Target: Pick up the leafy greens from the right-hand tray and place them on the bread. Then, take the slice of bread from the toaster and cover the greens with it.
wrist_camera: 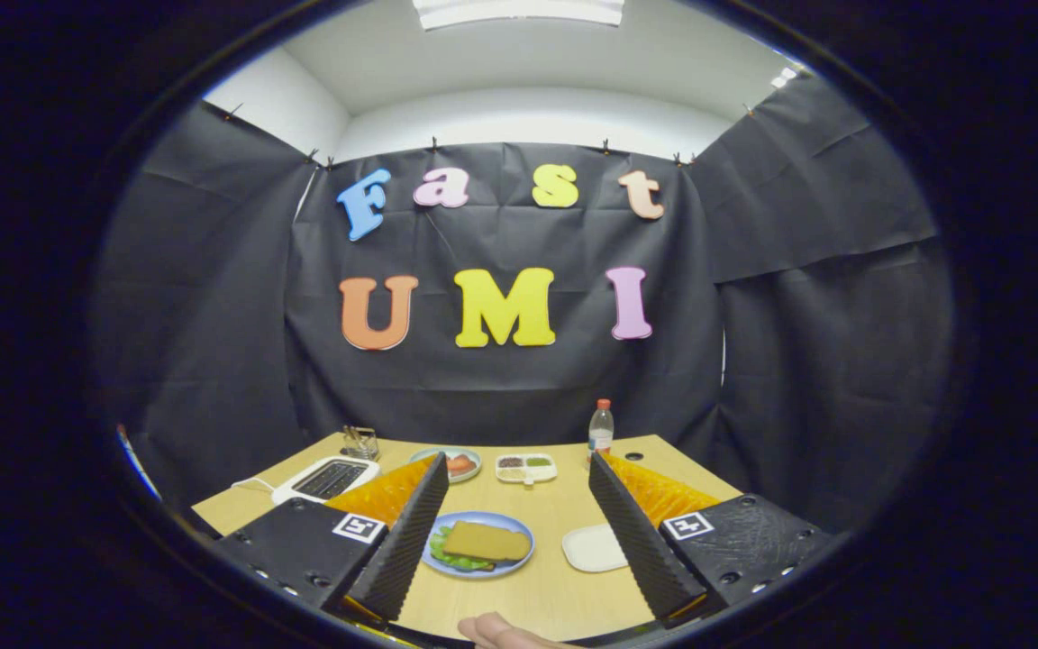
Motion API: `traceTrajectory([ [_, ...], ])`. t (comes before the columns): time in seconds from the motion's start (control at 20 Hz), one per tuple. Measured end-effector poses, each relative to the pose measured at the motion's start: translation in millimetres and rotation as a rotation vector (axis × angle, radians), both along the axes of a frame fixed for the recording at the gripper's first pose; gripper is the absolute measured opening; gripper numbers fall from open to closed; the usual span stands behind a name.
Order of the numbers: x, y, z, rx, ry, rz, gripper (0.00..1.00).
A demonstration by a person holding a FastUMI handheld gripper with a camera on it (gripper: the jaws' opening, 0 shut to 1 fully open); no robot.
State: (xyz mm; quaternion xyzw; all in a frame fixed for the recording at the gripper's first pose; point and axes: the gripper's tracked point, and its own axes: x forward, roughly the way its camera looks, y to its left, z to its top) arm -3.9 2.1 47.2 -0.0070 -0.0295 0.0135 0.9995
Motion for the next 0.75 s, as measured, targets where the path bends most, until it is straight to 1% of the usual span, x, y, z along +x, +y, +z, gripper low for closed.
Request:
traceTrajectory([
  [0.15, -23.4, -9.9, 16.7, 0.007, -0.033, -0.029, 0.96],
  [0.25, -35.2, -9.0, 25.8, 0.023, -0.053, -0.017, 0.96],
  [0.45, -42.6, -14.2, 31.2, 0.014, -0.068, -0.018, 0.96],
  [0.55, -44.3, -9.6, 33.0, 0.002, -0.078, -0.009, 0.96],
  [0.75, -47.0, -0.3, 36.3, -0.028, -0.095, -0.016, 0.96],
])
